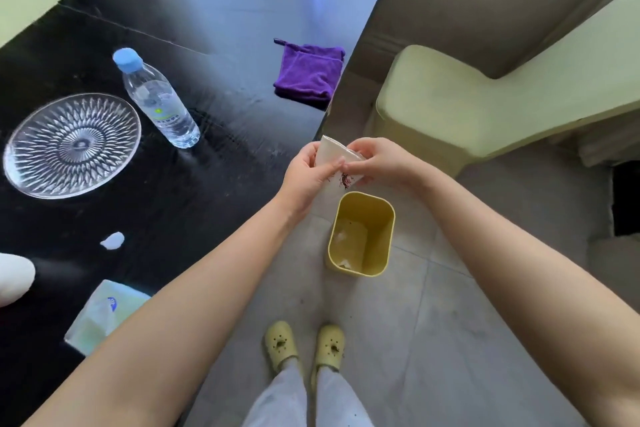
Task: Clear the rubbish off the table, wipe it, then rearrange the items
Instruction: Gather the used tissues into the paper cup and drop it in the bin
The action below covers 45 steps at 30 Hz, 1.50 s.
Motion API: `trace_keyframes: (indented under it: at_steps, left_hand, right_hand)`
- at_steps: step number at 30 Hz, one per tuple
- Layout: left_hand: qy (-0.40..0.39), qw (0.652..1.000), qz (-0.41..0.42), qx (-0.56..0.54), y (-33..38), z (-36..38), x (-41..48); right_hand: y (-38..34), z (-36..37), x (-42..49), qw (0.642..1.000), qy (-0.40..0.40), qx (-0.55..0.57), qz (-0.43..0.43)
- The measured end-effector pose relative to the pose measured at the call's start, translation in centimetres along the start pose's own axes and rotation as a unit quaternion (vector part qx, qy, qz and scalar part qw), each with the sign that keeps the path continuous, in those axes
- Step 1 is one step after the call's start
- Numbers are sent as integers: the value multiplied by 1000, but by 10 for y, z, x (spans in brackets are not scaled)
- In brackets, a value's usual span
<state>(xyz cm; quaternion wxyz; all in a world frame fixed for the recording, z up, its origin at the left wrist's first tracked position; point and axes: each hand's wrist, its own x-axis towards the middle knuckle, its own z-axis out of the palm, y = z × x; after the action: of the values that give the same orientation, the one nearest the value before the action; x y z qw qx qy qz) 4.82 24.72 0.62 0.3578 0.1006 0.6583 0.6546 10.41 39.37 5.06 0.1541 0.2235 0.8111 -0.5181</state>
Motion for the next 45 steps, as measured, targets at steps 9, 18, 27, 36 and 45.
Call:
trace_keyframes:
  at_steps: [9,18,27,36,45]
  left_hand:
    - [134,798,121,575,-65,-41,60]
    - [170,707,81,681,-123,-73,79]
    - [170,712,78,677,-127,-72,81]
    - [176,715,84,671,-123,-71,78]
    - [175,715,76,672,-122,-71,78]
  right_hand:
    - [130,22,65,982,137,-93,96]
    - [291,127,117,946,186,-122,234]
    - [353,176,157,921,213,-112,306]
    - [382,191,185,919,186,-89,337]
    - [372,187,196,927,69,-180,322]
